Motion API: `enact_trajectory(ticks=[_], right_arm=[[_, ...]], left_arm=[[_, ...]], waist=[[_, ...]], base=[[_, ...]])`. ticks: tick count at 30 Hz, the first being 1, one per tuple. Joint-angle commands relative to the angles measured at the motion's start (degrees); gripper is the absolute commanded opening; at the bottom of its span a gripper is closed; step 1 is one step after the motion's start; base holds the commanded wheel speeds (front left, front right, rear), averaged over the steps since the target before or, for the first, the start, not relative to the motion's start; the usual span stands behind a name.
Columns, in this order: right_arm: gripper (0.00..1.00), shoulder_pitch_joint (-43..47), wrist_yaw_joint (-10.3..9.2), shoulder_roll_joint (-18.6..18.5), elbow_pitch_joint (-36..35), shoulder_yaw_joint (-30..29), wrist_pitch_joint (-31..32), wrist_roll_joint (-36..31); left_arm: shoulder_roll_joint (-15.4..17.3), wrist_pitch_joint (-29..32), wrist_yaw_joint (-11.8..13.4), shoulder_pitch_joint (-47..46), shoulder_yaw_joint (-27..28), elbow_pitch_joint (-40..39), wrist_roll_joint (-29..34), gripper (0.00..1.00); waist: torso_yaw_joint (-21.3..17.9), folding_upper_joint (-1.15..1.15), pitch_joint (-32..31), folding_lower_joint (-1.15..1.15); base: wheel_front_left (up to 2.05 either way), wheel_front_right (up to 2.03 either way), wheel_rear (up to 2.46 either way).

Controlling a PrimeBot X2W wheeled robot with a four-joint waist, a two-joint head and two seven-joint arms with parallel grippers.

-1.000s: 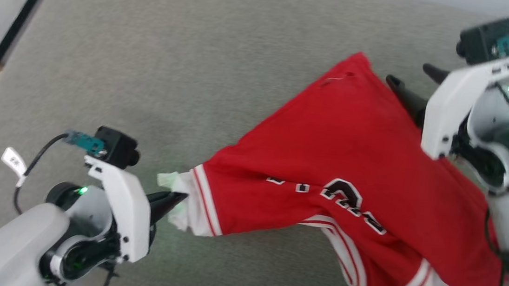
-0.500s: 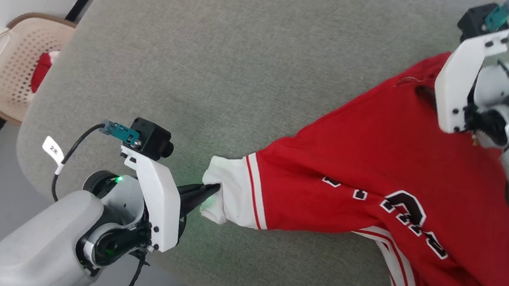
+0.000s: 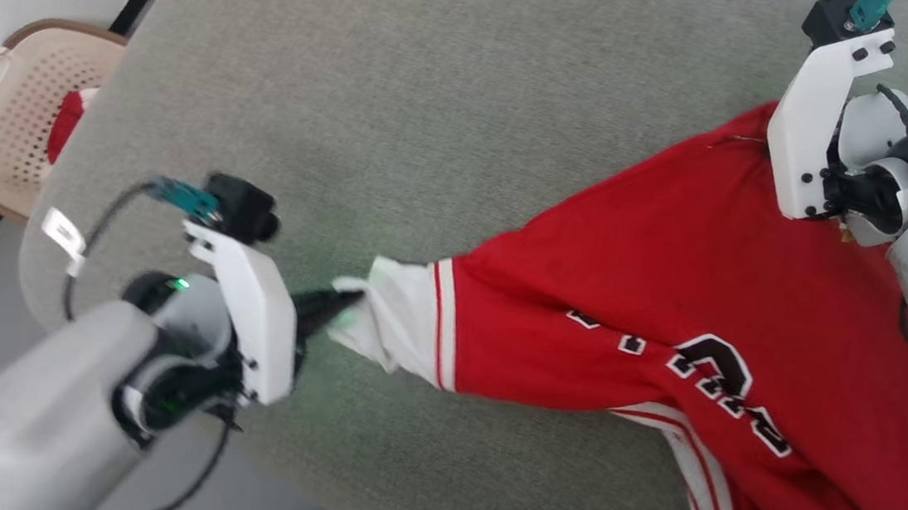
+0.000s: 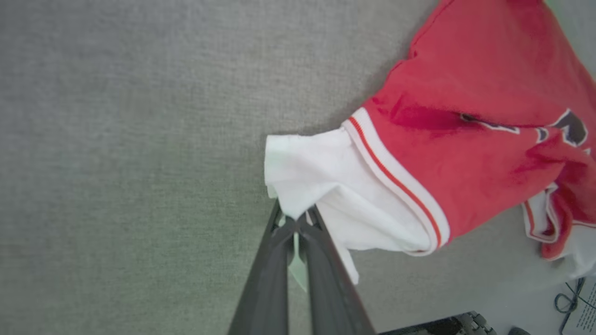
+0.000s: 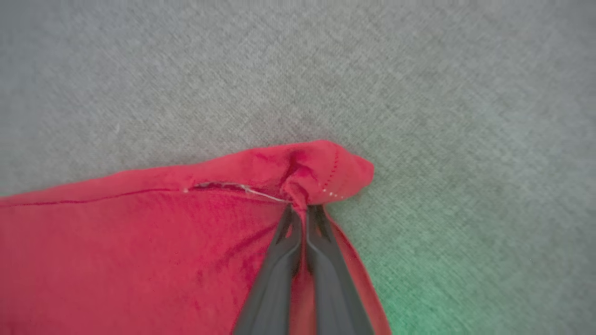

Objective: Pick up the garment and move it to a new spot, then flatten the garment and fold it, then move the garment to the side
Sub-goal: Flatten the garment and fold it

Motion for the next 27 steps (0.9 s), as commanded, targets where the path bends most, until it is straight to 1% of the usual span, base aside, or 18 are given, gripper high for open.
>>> enact_trajectory(ticks=[1,6,10,11,12,18,22,24,25,27], right_arm=[[0.00,2.71,-0.14,-1.38,0.11,1.48,-0.23,0.72],[0.00,0.26,-0.14,-3.50,-6.88,3.07,-3.00,4.73],[0.00,-0.40,-0.10,-5.63,-11.17,2.93,-5.07,7.32],[0.00,-0.54,-0.10,-6.32,-12.17,2.63,-5.39,7.73],[0.00,-0.54,-0.10,-6.32,-12.17,2.63,-5.39,7.73],[0.00,-0.85,-0.11,-8.41,-17.39,0.64,-6.88,9.44],[0.00,-0.93,-0.11,-9.27,-19.90,-1.55,-6.64,9.73],[0.00,-0.55,-0.11,-8.91,-21.42,-3.63,-5.54,10.19],[0.00,-0.55,-0.11,-8.91,-21.42,-3.63,-5.54,10.19],[0.00,-0.42,-0.12,-8.49,-21.98,-5.24,-4.82,10.22]], left_arm=[[0.82,0.51,0.21,-1.59,0.94,0.16,-0.41,0.00],[4.72,2.39,1.44,-5.33,3.22,0.29,-0.01,0.00],[8.02,4.63,2.69,-9.43,5.35,0.73,0.29,0.00],[8.55,5.26,2.94,-10.69,5.71,0.79,0.47,0.00],[8.55,5.26,2.94,-10.69,5.71,0.79,0.47,0.00],[12.05,8.37,3.64,-18.03,7.33,1.95,2.79,0.00],[13.01,10.50,3.32,-22.70,7.70,3.07,3.74,0.00],[12.89,11.95,3.40,-25.55,7.25,4.15,4.94,0.00],[12.89,11.95,3.40,-25.55,7.25,4.15,4.94,0.00],[12.09,12.66,3.18,-27.51,6.86,4.67,5.80,0.00]], waist=[[-1.82,0.00,-1.14,0.00],[-6.04,0.00,-3.77,0.00],[-9.83,0.00,-6.11,0.00],[-10.66,0.00,-6.58,0.00],[-10.66,0.00,-6.58,0.00],[-15.59,0.00,-9.70,0.00],[-17.97,0.00,-11.61,0.00],[-19.21,0.00,-13.07,0.00],[-19.21,0.00,-13.07,0.00],[-19.84,0.00,-13.87,0.00]], base=[[0.00,0.00,0.00],[0.00,0.00,0.00],[0.00,0.00,0.00],[0.00,0.00,0.00],[0.00,0.00,0.00],[0.00,0.00,0.00],[0.00,0.00,0.00],[0.00,0.00,0.00],[0.00,0.00,0.00],[0.00,0.00,0.00]])
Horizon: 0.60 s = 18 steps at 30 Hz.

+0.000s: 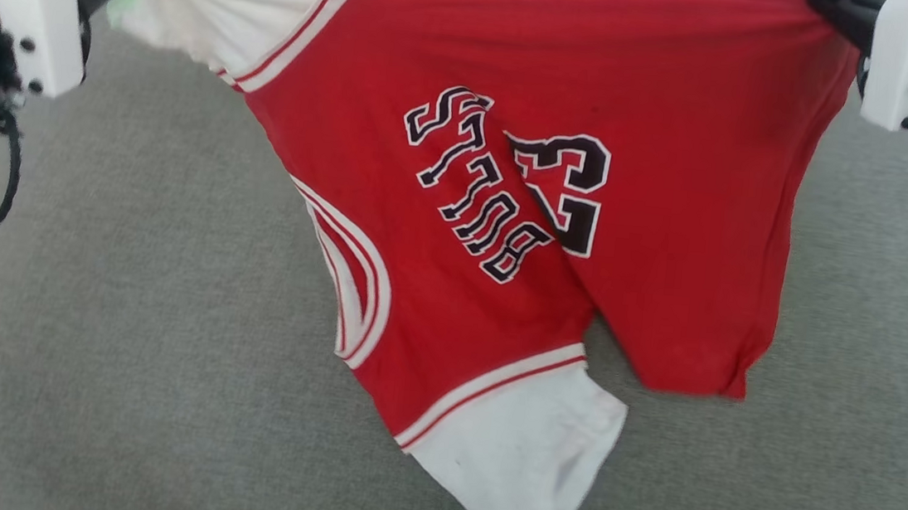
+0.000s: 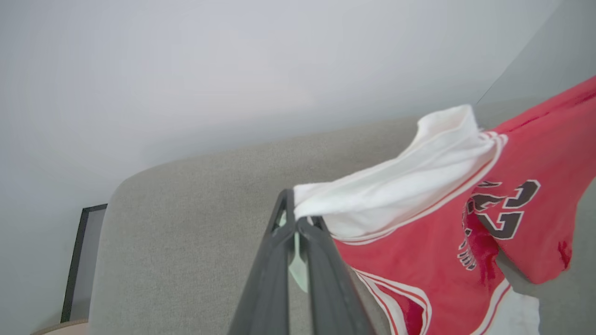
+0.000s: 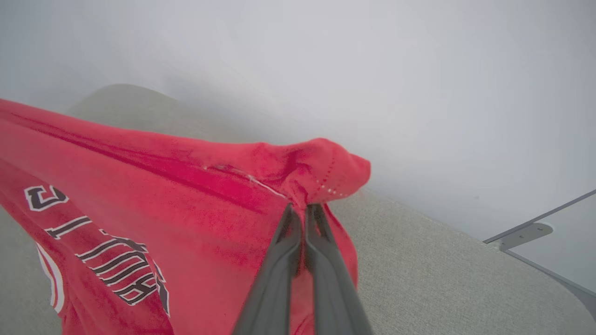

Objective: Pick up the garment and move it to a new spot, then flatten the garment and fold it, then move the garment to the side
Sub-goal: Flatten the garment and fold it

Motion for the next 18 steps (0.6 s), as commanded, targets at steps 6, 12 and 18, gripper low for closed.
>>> enact_trajectory(ticks=[6,12,18], right_arm=[[0.00,-1.54,-0.10,2.09,0.87,-4.12,-1.35,-4.60],[0.00,-6.63,-0.09,7.10,8.75,-8.22,-6.34,-12.53],[0.00,-14.06,-0.11,11.11,16.61,-11.57,-21.29,-22.78]], left_arm=[[-3.33,-2.26,-0.68,-6.14,-0.85,4.94,4.12,0.00],[-9.00,-10.93,-2.42,-14.13,-0.76,14.23,9.15,0.00],[-12.83,-28.79,-3.08,-24.30,-0.17,23.51,17.24,0.00]], waist=[[-2.06,0.00,-1.06,0.00],[-2.83,0.00,2.75,0.00],[-2.98,0.00,6.78,0.00]], base=[[0.00,0.00,0.00],[0.00,0.00,0.00],[0.00,0.00,0.00]])
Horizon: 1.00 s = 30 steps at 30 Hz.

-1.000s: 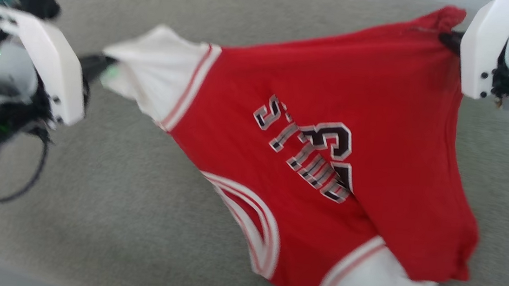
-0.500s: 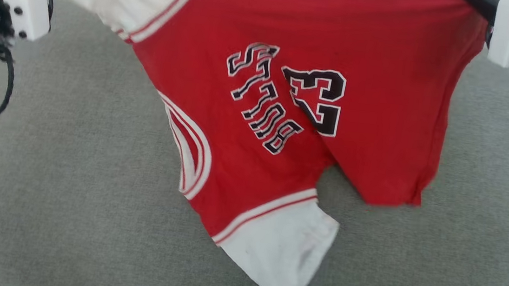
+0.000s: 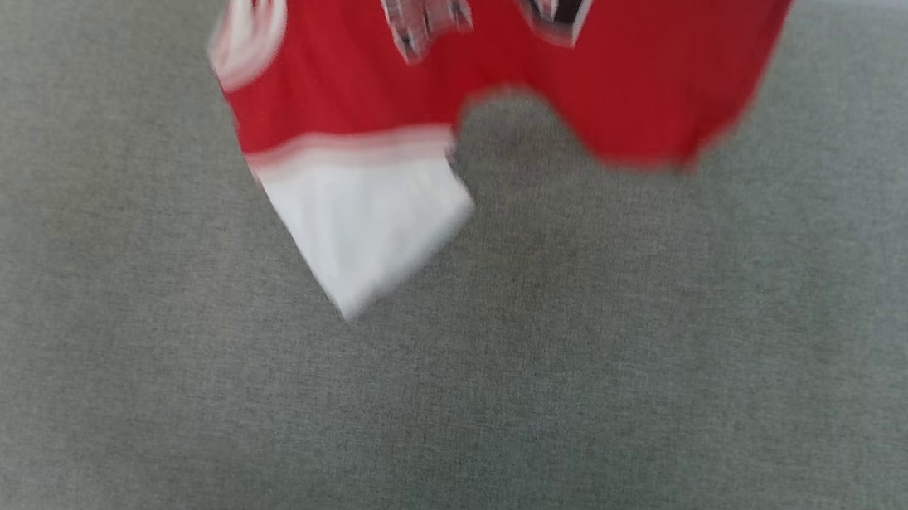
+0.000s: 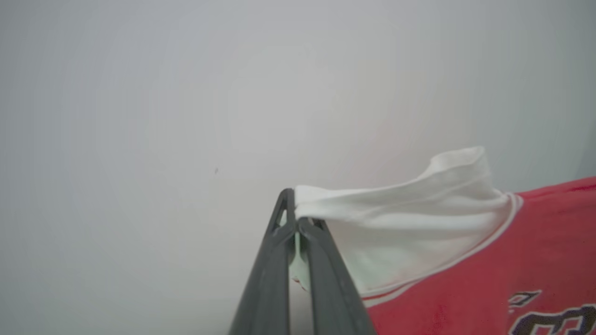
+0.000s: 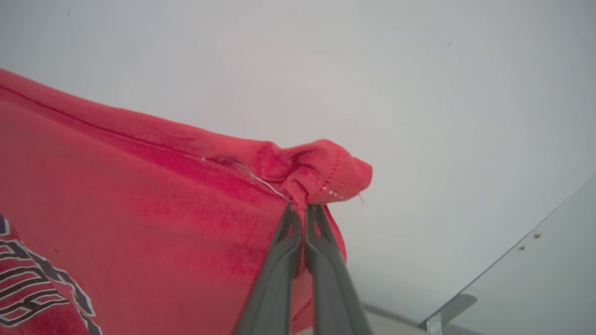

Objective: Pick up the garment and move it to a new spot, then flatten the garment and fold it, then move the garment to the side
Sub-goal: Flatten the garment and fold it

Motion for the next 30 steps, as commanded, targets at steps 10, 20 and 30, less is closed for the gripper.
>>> enact_trajectory(ticks=[10,20,30], right_arm=[[0.00,-4.80,-0.13,4.86,11.00,-4.61,-22.21,-14.49],[0.00,5.22,-0.12,7.83,19.08,0.82,-16.13,-9.43],[0.00,21.66,-0.08,5.84,10.45,10.70,-3.02,5.84]], left_arm=[[-3.17,-22.83,-2.41,-3.89,0.41,9.16,6.99,0.00],[-4.81,-12.41,-4.93,10.86,-7.79,9.94,-1.13,0.00],[4.22,7.63,-4.97,29.89,-14.88,-7.22,-18.78,0.00]], waist=[[1.45,0.00,2.75,0.00],[3.35,0.00,1.07,0.00],[3.47,0.00,-1.43,0.00]], base=[[0.00,0.00,0.00],[0.00,0.00,0.00],[0.00,0.00,0.00]])
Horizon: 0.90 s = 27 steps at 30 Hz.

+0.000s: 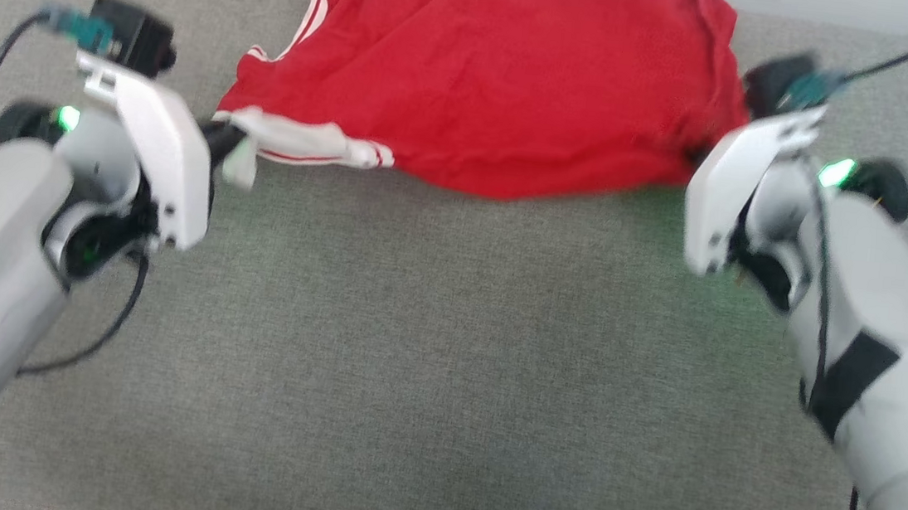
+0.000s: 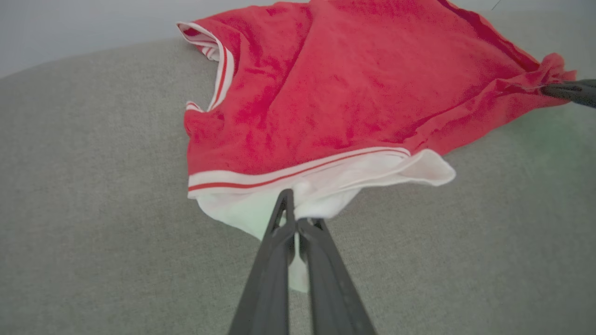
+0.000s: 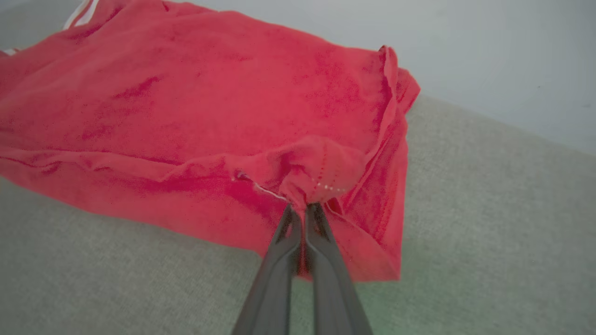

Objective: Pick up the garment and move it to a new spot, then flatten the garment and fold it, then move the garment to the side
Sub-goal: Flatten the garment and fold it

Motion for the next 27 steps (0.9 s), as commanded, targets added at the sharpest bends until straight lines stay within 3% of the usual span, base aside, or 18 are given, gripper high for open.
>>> enact_trajectory(ticks=[1,6,13,17,22,27], right_arm=[[0.00,2.91,-0.03,-1.20,-2.83,1.80,2.35,2.43],[0.00,11.83,-0.03,-7.17,-15.44,6.03,8.37,10.27],[0.00,23.81,-0.02,-16.70,-31.71,6.23,13.69,15.76],[0.00,30.50,-0.03,-21.97,-40.28,6.19,18.29,17.88],[0.00,38.49,-0.03,-26.70,-48.92,4.20,23.30,20.79],[0.00,43.89,-0.03,-27.87,-52.85,0.60,25.57,21.74]], left_arm=[[1.20,1.40,0.02,2.89,0.06,-2.32,-1.89,0.00],[6.70,5.75,5.62,11.93,-1.18,-13.40,-5.51,0.00],[16.07,8.79,18.59,25.12,-1.95,-33.21,-10.54,0.00],[20.34,8.96,24.69,31.16,-2.32,-42.33,-13.56,0.00],[24.15,9.69,29.31,36.89,-3.44,-49.61,-16.72,0.00],[25.69,8.75,30.55,38.56,-3.11,-52.41,-17.47,0.00]], waist=[[-0.35,0.00,-0.61,0.00],[-0.77,0.00,-1.94,0.00],[-1.04,0.00,-3.30,0.00],[-0.99,0.00,-4.12,0.00],[-0.98,0.00,-4.83,0.00],[-0.99,0.00,-5.09,0.00]], base=[[0.00,0.00,0.00],[0.00,0.00,0.00],[0.00,0.00,0.00],[0.00,0.00,0.00],[0.00,0.00,0.00],[0.00,0.00,0.00]])
